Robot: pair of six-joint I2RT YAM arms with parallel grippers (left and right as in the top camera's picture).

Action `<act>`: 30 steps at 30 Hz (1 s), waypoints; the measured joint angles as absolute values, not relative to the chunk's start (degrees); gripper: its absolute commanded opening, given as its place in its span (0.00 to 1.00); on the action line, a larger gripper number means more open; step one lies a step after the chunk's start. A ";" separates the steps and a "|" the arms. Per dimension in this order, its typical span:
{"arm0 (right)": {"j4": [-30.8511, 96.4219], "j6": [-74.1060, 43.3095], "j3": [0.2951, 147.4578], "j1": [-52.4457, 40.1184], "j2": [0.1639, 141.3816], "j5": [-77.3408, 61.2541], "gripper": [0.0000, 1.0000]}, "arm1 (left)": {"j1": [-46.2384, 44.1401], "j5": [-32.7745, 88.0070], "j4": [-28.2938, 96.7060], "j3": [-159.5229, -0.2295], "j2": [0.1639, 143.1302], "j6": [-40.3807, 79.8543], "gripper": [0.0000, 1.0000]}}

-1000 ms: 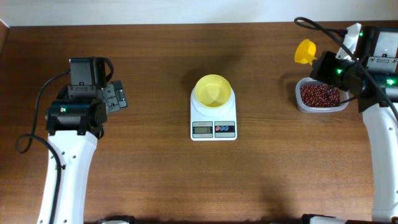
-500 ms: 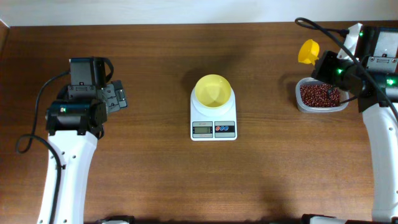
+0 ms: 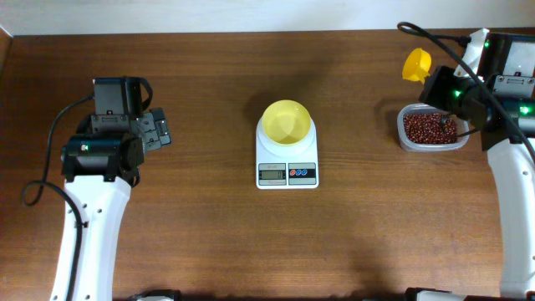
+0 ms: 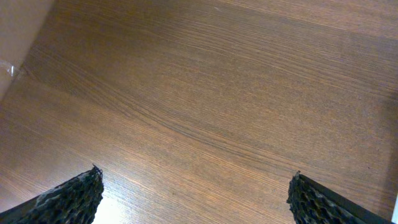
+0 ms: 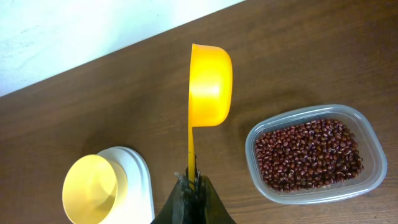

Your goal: Scoop item into bowl and weigh 50g on scale

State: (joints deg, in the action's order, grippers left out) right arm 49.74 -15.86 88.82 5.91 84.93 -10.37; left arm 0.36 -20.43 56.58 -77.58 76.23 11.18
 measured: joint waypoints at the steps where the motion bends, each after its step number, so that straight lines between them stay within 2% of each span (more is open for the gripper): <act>1: 49.74 -15.86 88.82 5.93 84.93 -10.39 0.04 | 0.36 -20.43 56.58 -77.58 76.23 11.16 0.99; 16: 52.25 -15.86 88.82 5.93 84.93 -10.37 0.04 | 0.36 -20.43 56.58 -77.58 76.23 11.16 0.99; 21: 52.25 -15.88 88.82 5.91 84.93 -10.37 0.04 | 0.36 -20.10 52.95 -77.58 76.23 11.18 0.99; 24: 52.25 -15.86 88.82 5.93 84.93 -10.37 0.04 | 0.43 -11.92 53.60 -77.58 76.23 10.61 0.99; 28: 52.75 -15.84 88.84 5.93 84.93 -10.37 0.04 | 0.40 20.43 65.45 -77.67 76.40 -11.79 0.99; 30: 52.80 -15.86 88.84 5.93 84.93 -10.37 0.04 | -0.12 27.42 68.64 -77.67 76.44 -17.63 0.99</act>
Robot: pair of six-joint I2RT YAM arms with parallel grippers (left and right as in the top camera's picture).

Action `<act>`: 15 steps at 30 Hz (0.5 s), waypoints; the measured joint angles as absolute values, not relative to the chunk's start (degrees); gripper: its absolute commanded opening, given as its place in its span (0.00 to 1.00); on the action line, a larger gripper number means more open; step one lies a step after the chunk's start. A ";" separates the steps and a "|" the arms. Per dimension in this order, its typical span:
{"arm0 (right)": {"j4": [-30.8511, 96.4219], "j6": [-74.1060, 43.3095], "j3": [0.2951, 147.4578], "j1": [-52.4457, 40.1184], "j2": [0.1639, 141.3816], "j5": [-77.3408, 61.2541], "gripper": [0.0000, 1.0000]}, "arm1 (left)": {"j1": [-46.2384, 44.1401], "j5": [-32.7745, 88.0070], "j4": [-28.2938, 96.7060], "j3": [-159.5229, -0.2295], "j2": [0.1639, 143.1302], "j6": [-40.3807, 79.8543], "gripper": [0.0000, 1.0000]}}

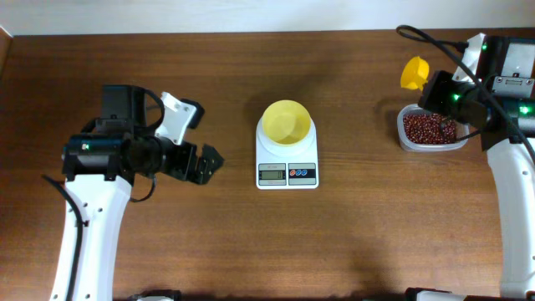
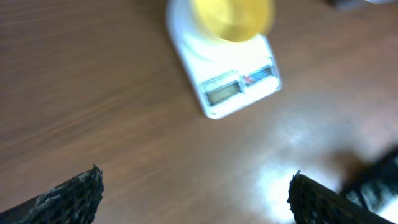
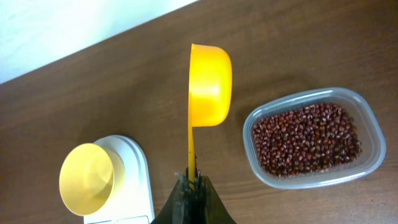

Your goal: Scoop item into bowl and weigh 50g on scale

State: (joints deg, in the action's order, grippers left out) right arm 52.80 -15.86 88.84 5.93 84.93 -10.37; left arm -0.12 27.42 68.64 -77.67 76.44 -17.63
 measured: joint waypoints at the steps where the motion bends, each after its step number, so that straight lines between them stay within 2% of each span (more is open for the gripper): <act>1: 52.71 -15.84 88.84 5.91 84.93 -10.37 0.04 | -0.93 29.08 69.23 -77.67 76.47 -19.16 0.99; 4: 52.75 -15.84 88.84 5.93 84.93 -10.37 0.04 | -7.62 31.24 68.12 -77.67 76.51 -21.98 0.99; 6: 53.10 -15.86 88.82 5.93 84.93 -10.39 0.04 | -10.81 25.56 64.10 -77.34 76.51 -18.24 0.99; 11: 53.28 -15.84 88.82 5.93 84.93 -10.37 0.04 | -11.51 15.99 56.25 -76.69 76.62 -9.10 0.99; 15: 53.25 -15.84 88.84 5.91 84.93 -10.35 0.04 | -14.33 14.85 56.07 -76.69 77.25 -7.62 0.99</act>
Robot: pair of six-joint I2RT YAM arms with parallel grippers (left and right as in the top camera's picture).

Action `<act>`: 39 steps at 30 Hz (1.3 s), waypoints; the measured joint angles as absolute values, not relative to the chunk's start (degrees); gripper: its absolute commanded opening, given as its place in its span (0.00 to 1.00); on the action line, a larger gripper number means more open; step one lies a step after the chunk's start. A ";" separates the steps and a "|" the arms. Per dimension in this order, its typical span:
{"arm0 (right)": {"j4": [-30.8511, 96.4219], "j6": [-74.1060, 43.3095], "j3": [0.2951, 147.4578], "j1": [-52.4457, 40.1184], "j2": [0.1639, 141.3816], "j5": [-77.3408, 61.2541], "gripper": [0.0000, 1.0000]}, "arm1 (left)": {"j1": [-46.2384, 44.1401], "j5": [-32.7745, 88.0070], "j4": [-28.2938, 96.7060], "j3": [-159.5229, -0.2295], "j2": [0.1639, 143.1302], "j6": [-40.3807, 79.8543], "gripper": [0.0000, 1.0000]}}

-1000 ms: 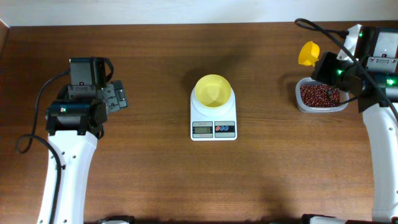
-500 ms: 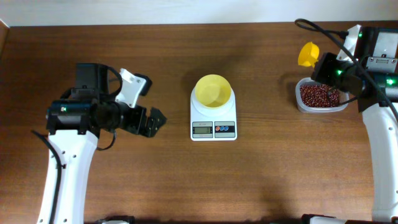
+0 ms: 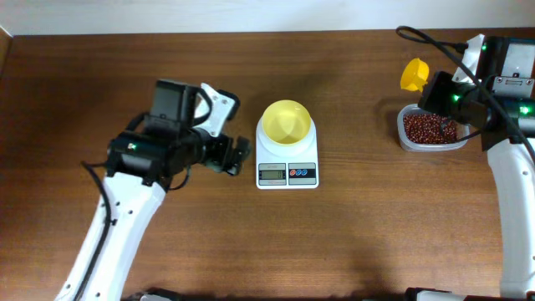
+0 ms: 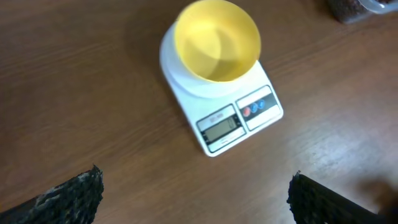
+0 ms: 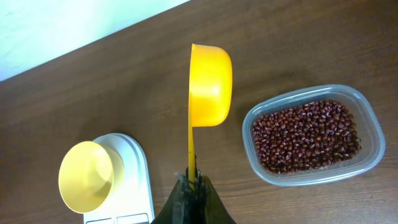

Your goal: Scoop item into bowl and weigh 50g on scale

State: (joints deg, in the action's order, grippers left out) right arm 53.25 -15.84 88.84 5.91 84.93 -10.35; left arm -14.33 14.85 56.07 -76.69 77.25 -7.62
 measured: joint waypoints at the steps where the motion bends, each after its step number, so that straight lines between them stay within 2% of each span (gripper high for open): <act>1: 53.25 -15.84 88.82 5.93 84.93 -10.31 0.04 | -15.73 14.94 56.10 -76.69 77.87 -7.60 0.99; 13: 53.25 -15.81 88.84 5.91 84.93 -8.84 0.04 | -17.67 18.61 55.00 -76.60 79.31 -7.94 0.99; 39: 52.69 -15.14 88.84 5.91 84.93 -8.84 0.04 | -17.67 18.63 56.18 -76.60 79.31 -8.12 0.99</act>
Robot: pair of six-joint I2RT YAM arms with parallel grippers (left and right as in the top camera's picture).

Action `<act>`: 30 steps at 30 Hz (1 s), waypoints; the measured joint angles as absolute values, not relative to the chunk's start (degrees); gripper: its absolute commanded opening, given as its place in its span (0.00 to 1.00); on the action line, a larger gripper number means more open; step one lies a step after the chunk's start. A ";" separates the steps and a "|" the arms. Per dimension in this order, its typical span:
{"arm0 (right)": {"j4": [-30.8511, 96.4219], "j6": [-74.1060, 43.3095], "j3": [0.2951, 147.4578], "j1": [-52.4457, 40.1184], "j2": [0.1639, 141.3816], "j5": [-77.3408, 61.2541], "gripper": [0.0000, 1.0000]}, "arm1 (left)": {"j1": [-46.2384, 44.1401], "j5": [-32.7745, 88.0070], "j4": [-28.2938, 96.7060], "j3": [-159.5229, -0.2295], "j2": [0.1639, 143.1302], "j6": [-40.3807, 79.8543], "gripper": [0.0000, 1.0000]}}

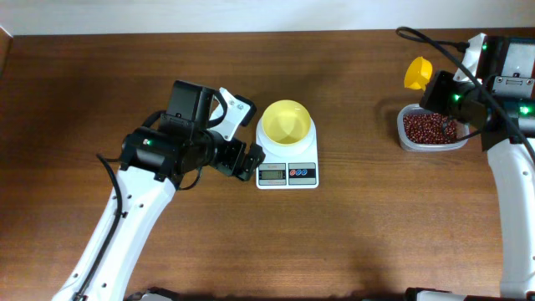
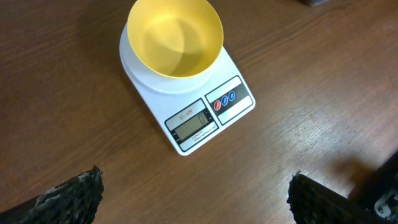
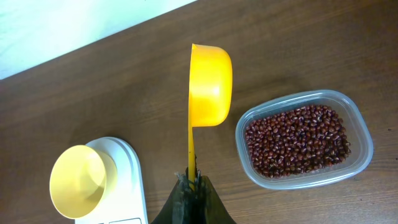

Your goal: Scoop item into bowl and weigh 50g on scale

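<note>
An empty yellow bowl [image 1: 287, 122] sits on the white digital scale [image 1: 287, 164] at mid-table; both show in the left wrist view, bowl [image 2: 175, 37] and scale [image 2: 205, 118]. My left gripper [image 1: 248, 161] is open, just left of the scale's display, with its fingertips [image 2: 71, 199] wide apart over bare wood. My right gripper [image 3: 191, 182] is shut on the handle of a yellow scoop [image 3: 209, 85], whose empty cup [image 1: 416, 71] hangs above the table left of the clear tub of red beans [image 1: 430, 128], also visible as tub [image 3: 303, 147].
The brown wooden table [image 1: 376, 226] runs to a pale wall at the back. Black cables [image 1: 435, 38] trail near the right arm.
My left gripper has moved a little further right, now next to the scale's display. The right gripper with the scoop has shifted slightly; the bean tub sits lower in its view.
My left arm was folded at the far left over bare wood. It then turned toward the scale, came up to the scale's left side, and now stands beside the display. All along the right gripper held the empty scoop near the bean tub.
</note>
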State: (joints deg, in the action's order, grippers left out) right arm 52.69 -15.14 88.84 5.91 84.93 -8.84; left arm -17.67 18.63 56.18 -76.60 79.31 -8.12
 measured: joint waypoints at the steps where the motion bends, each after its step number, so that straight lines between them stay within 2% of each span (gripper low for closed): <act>1: 52.69 -15.11 88.82 5.91 84.93 -8.84 0.04 | -17.67 18.63 56.16 -76.60 79.31 -8.12 0.99; 30: 52.51 -15.07 88.82 5.91 84.93 -11.07 0.04 | -17.67 18.63 56.18 -76.60 79.31 -8.10 0.99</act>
State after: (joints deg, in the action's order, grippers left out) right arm 52.51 -15.07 88.82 5.91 84.93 -11.07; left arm -17.67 18.63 56.18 -76.60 79.31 -8.10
